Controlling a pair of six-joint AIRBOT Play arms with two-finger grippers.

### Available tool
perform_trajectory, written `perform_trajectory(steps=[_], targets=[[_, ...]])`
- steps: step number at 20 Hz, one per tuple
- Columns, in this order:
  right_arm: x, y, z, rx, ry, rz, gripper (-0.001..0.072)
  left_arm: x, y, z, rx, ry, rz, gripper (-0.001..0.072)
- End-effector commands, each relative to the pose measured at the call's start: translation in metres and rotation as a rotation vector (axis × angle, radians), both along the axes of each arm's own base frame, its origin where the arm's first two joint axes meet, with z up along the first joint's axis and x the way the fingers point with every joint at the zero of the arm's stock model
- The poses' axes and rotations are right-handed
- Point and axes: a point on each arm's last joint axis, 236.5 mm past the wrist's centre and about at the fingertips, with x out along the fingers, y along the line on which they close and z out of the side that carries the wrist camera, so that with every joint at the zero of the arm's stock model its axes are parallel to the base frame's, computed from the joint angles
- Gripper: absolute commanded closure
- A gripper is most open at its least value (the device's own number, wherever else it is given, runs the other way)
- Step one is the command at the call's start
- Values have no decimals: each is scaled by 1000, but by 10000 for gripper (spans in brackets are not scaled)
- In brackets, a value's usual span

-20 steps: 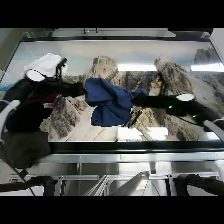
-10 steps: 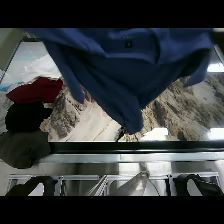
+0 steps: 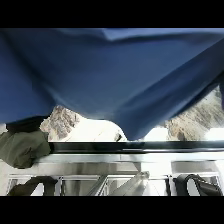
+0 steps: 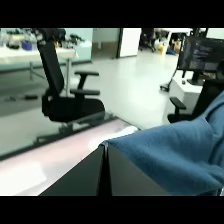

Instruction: Fold the shirts.

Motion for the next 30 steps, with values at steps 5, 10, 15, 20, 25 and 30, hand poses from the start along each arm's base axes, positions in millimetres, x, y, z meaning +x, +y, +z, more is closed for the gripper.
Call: perform_trajectory(steps=[5,10,15,20,25,30], targets=[[171,30,-163,86,485,251,695,157,-27,-168,-22,523,-120,686],[264,35,-347,156,845,233,583,246,-12,-337,-13,843,-99,603],[249,-20,-366,184,963,223,185,274,36,-401,-3,988,-81,-6],[159,-113,-398,178,1311,65,193,262,65,-484,192,1185,-21,-5],[54,-127,-457,267,1576,-39,195,260,43,-561,267,1282,-38,-4],[-10,-89,-516,372,1698,-58,194,256,31,-603,278,1337,-51,7]])
